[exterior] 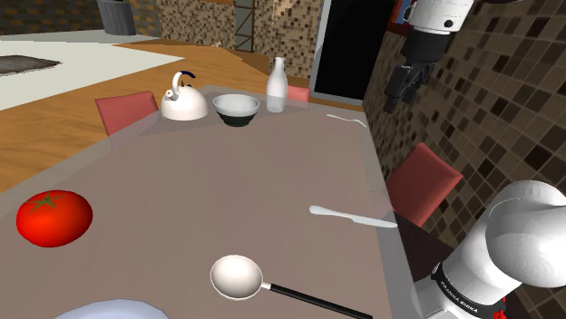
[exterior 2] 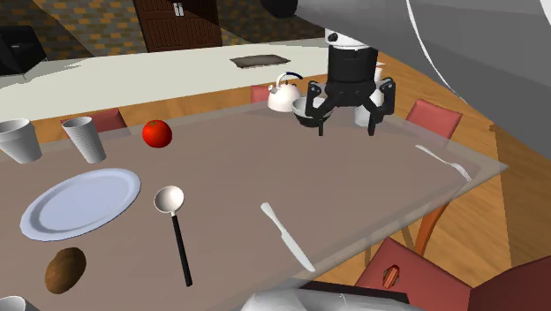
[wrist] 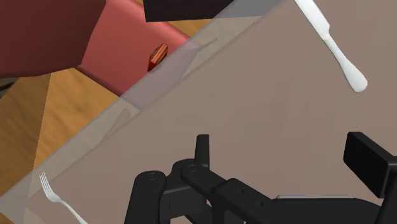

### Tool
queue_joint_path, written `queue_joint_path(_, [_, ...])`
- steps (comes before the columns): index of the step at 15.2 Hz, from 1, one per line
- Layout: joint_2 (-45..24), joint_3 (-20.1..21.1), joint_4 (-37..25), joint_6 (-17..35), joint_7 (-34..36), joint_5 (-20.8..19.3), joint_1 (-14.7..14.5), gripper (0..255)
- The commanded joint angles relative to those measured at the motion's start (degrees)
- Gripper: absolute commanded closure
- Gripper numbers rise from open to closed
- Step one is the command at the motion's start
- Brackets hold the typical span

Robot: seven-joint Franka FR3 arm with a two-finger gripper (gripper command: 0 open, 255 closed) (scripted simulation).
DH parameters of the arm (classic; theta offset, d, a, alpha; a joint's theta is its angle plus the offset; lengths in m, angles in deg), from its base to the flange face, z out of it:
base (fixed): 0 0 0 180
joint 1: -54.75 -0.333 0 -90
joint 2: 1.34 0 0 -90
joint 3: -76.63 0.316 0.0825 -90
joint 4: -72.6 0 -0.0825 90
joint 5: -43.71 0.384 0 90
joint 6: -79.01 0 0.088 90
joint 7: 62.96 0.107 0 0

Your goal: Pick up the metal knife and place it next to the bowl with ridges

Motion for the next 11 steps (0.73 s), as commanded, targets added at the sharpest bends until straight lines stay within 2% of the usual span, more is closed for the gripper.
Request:
queue_joint_path(1, [0.0, 0.0, 0.0, 0.0, 0.0, 0.0, 0.0, 0])
queue_joint_path(11, [2.0, 5.7, 17.4, 15.7, -4.7, 0.6, -8.2, 0])
